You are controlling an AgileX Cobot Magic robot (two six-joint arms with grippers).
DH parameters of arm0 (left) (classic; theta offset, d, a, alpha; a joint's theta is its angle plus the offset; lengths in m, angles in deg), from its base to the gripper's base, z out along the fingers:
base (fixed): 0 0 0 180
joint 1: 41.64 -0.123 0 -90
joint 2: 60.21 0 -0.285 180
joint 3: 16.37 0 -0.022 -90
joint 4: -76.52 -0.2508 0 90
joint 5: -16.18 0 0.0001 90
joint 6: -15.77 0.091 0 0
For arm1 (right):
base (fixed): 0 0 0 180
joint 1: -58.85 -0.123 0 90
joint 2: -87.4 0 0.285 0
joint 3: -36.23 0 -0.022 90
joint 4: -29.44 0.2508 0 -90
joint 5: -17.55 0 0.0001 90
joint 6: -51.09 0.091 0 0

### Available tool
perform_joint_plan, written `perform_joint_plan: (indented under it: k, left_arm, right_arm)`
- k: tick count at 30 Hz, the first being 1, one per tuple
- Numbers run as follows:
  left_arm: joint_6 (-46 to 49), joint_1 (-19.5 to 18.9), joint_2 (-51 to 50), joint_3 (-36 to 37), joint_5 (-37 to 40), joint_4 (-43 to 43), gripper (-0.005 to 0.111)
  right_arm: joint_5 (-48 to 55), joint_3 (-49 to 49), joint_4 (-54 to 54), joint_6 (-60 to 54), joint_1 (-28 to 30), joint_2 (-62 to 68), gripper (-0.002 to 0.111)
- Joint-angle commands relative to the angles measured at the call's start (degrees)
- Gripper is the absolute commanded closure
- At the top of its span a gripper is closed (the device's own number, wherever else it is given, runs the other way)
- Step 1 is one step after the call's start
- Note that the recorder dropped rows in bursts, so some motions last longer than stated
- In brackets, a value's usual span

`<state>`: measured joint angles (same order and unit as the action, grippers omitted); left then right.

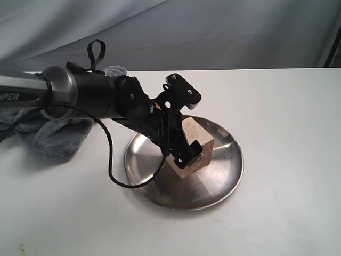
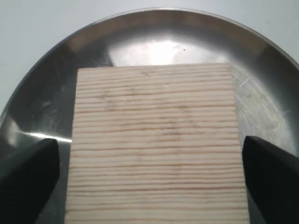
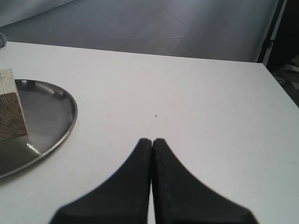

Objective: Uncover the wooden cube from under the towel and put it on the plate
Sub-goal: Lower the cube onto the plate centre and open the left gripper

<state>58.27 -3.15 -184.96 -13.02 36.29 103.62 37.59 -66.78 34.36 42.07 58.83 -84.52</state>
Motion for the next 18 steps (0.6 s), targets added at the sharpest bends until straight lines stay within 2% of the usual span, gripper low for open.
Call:
perform_joint_plan:
  k: [1, 6, 18]
  left_arm:
    - [-0.4, 0.1, 0.7, -0.3, 0.8, -1.3, 0.002]
    - [-0.4, 0.1, 3.7, -0.3, 0.9, -3.9, 0.002]
    - [-1.8, 0.1, 16.7, -0.3, 2.5, -3.9, 0.002]
  right_arm:
    - [0.0, 0.2, 0.2, 0.0, -0.1, -0.3, 0.108]
    - [0.0, 0.2, 0.2, 0.0, -0.1, -0.3, 0.108]
    - [0.0, 0.2, 0.2, 0.0, -0.1, -0.3, 0.108]
